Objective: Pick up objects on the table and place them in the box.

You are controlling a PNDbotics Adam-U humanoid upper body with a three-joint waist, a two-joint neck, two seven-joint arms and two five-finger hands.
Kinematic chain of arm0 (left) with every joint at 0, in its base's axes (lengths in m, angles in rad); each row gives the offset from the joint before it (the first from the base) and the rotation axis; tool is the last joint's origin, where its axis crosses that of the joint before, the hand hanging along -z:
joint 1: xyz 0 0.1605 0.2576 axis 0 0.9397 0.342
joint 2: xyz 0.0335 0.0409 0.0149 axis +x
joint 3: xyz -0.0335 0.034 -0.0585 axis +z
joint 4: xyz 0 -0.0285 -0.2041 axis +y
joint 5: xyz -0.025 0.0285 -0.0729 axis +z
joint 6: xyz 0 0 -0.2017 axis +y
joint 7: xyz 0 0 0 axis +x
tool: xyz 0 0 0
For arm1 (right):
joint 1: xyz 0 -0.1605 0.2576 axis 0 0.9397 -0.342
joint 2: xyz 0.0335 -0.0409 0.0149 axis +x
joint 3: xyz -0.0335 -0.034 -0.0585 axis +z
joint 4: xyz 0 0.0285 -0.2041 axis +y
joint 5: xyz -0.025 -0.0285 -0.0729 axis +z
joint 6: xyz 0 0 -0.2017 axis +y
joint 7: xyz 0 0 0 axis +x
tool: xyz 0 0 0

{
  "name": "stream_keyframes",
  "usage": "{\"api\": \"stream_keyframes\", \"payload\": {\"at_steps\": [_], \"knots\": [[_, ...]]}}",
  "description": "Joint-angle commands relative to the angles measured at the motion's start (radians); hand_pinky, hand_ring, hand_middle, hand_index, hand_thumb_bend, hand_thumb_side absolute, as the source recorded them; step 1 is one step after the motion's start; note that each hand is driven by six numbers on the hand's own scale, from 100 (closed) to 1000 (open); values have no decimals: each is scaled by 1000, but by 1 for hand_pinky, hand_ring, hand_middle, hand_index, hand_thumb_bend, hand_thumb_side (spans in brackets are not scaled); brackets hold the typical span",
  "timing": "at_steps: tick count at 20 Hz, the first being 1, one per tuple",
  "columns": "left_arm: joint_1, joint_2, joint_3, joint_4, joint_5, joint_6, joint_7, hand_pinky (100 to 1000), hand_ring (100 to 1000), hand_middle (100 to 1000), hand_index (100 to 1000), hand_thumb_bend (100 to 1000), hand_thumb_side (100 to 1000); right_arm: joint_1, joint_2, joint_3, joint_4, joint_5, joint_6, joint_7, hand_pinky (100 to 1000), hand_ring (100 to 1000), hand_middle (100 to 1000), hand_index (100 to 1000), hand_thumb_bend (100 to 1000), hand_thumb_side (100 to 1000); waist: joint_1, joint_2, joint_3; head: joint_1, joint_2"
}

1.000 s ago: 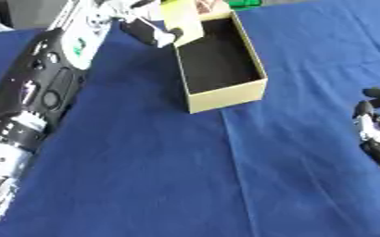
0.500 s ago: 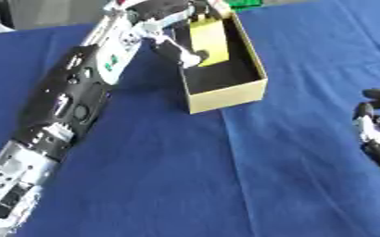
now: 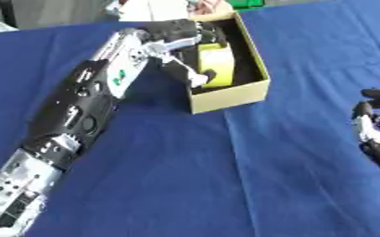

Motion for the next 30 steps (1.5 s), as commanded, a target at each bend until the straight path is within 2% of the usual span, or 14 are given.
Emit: {"api": "stream_keyframes", "payload": {"at_steps": [1,4,5,6,10,11,13,16,19,26,30], "knots": [[-15,32,-2,-51,30,3,-12,898,884,921,969,289,704,-7,-4,-6,-11,-6,-4,3,690,966,527,749,100,319,-10,-26,3,-3,-10],[-11,43,-4,-83,55,11,-3,896,880,918,967,272,681,-6,-4,-7,-12,-6,-5,3,691,966,527,749,100,321,-12,-27,9,-6,-11],[-9,50,-3,-100,70,16,8,888,871,907,958,236,603,-5,-3,-9,-12,-6,-5,3,691,966,527,749,100,323,-13,-27,12,-7,-10],[-4,61,-2,-123,91,22,21,885,866,900,952,219,572,-4,-4,-11,-12,-6,-5,1,691,966,527,749,100,323,-14,-28,16,-9,-8],[6,82,-12,-176,145,53,24,885,866,900,952,219,572,-3,-4,-12,-12,-6,-5,-1,691,966,527,749,100,323,-15,-29,21,-12,-7],[11,89,-7,-187,154,54,25,857,804,804,922,104,283,-1,-4,-13,-11,-6,-5,-2,691,967,527,749,100,334,-16,-33,26,-14,-3],[48,127,30,-228,180,34,46,849,773,760,904,100,205,5,-4,-23,-12,-5,-5,-8,691,967,527,750,100,342,-23,-37,64,-32,2],[123,197,93,-305,228,-12,93,849,750,730,887,100,223,7,-6,-36,-15,-2,-6,-20,691,967,528,752,100,348,-34,-34,111,-53,3],[201,211,129,-383,276,-29,141,852,739,710,876,100,278,4,-8,-45,-19,-1,-7,-29,691,966,528,753,100,361,-41,-28,143,-67,0],[386,170,201,-509,390,70,254,855,720,681,861,100,362,4,-9,-59,-25,1,-6,-46,691,967,530,758,100,358,-60,-16,200,-83,5],[490,140,227,-557,454,134,267,860,721,682,861,100,391,7,-9,-60,-26,-2,-6,-50,691,967,531,761,100,369,-65,-23,218,-82,18]]}}
